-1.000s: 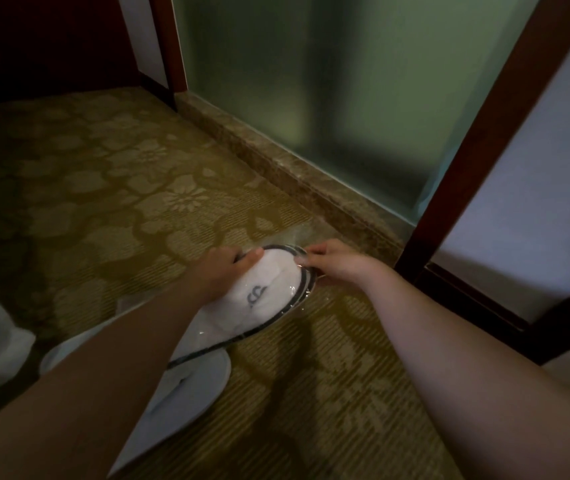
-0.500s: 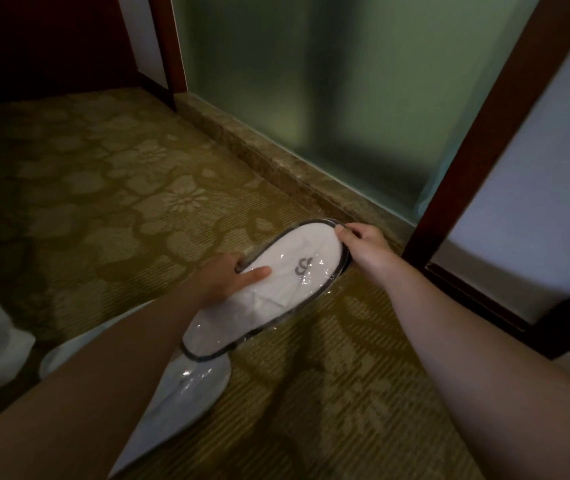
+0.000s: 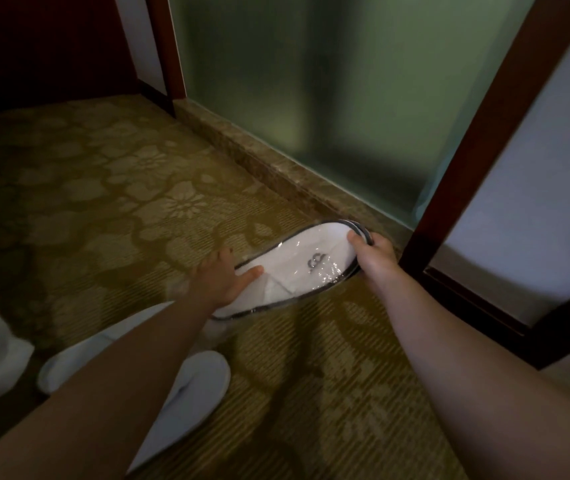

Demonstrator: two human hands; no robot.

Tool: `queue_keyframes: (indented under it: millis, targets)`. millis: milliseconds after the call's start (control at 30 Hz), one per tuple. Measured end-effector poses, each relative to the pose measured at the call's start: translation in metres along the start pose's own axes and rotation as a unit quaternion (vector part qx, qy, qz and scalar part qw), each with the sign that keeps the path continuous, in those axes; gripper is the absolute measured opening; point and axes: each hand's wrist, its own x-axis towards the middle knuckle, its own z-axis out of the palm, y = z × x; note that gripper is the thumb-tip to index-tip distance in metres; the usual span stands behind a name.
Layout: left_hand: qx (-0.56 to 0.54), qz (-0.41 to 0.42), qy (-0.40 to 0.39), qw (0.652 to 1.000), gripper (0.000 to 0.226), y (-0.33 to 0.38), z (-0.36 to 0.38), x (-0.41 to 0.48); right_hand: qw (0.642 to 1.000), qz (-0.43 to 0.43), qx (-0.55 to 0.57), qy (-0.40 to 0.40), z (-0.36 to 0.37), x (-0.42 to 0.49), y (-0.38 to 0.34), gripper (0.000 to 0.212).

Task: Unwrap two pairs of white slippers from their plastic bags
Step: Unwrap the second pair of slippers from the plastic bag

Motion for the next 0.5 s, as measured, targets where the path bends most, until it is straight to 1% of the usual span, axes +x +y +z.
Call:
queue_keyframes:
  millis: [100,167,200,233,300,333,367,400,467,500]
  targets:
    - [0.011,-0.017,0.046,0.999,0.092,0.000,0.001,0.004,0.995,0.028,0.065,0.068,-0.010,0.004,0.005,0.036]
    - [0.018,-0.036,0.079,0.996,0.096,0.000,0.000,0.006,0.989,0.041,0.098,0.107,-0.017,0.006,0.007,0.039]
    - [0.006,-0.061,0.080,0.995,0.101,0.002,-0.002,0.004,0.985,0.046,0.111,0.123,-0.020,0.007,0.009,0.039]
    - [-0.015,-0.081,0.085,0.993,0.105,-0.001,-0.001,0.007,0.982,0.049,0.122,0.136,-0.023,0.007,0.010,0.040]
    - [-0.102,-0.141,0.072,0.982,0.119,-0.009,0.002,0.016,0.976,0.057,0.140,0.157,-0.029,0.008,0.014,0.042]
    - [-0.156,-0.167,0.062,0.972,0.129,-0.011,0.001,0.019,0.973,0.064,0.149,0.164,-0.032,0.009,0.015,0.043]
    - [-0.220,-0.187,0.052,0.956,0.133,-0.014,0.002,0.022,0.971,0.071,0.157,0.168,-0.034,0.008,0.016,0.043]
    - [-0.279,-0.201,0.038,0.938,0.126,-0.011,0.001,0.019,0.969,0.077,0.164,0.169,-0.035,0.009,0.016,0.043]
    - [-0.399,-0.220,-0.029,0.890,0.092,0.000,-0.001,0.012,0.968,0.092,0.172,0.159,-0.036,0.009,0.017,0.044]
    - [-0.464,-0.206,-0.064,0.859,0.076,0.005,0.001,0.012,0.969,0.097,0.172,0.152,-0.035,0.008,0.017,0.044]
